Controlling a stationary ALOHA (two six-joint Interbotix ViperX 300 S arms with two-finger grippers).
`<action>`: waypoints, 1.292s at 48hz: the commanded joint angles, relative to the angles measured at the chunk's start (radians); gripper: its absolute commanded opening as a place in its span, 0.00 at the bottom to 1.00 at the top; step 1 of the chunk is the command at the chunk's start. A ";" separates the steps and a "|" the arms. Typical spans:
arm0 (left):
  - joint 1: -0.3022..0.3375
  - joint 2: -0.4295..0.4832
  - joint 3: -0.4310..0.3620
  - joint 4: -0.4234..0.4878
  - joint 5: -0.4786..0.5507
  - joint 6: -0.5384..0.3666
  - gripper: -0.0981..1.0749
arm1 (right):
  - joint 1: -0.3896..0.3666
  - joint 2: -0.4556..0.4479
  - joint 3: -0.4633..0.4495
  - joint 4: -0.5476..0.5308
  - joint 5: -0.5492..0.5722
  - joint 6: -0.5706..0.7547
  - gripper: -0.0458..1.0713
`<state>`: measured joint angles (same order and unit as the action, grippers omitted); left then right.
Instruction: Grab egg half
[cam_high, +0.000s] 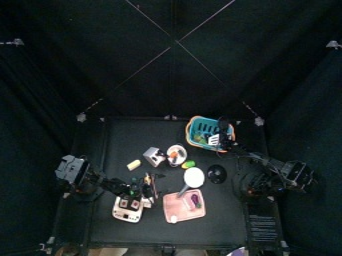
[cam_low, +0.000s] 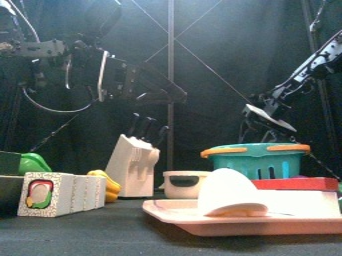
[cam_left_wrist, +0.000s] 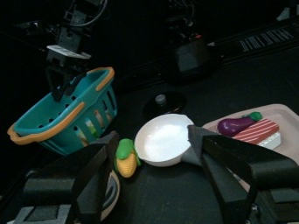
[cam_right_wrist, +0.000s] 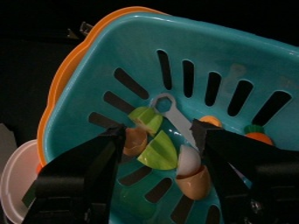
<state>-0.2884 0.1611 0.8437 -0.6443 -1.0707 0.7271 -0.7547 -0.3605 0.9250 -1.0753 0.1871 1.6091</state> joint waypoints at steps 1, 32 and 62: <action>0.002 -0.008 -0.011 0.003 -0.002 -0.003 0.91 | 0.003 -0.020 -0.009 -0.003 -0.003 -0.002 0.88; -0.152 0.046 -0.150 -0.009 0.500 -0.011 0.91 | 0.084 -0.161 0.043 0.002 -0.005 0.003 0.88; -0.178 0.146 -0.278 0.014 0.742 -0.003 0.91 | 0.133 -0.101 0.026 0.005 -0.006 0.005 0.88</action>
<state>-0.4709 0.3022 0.5998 -0.6427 -0.3252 0.7256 -0.6197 -0.4617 0.9787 -1.0707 0.1856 1.6137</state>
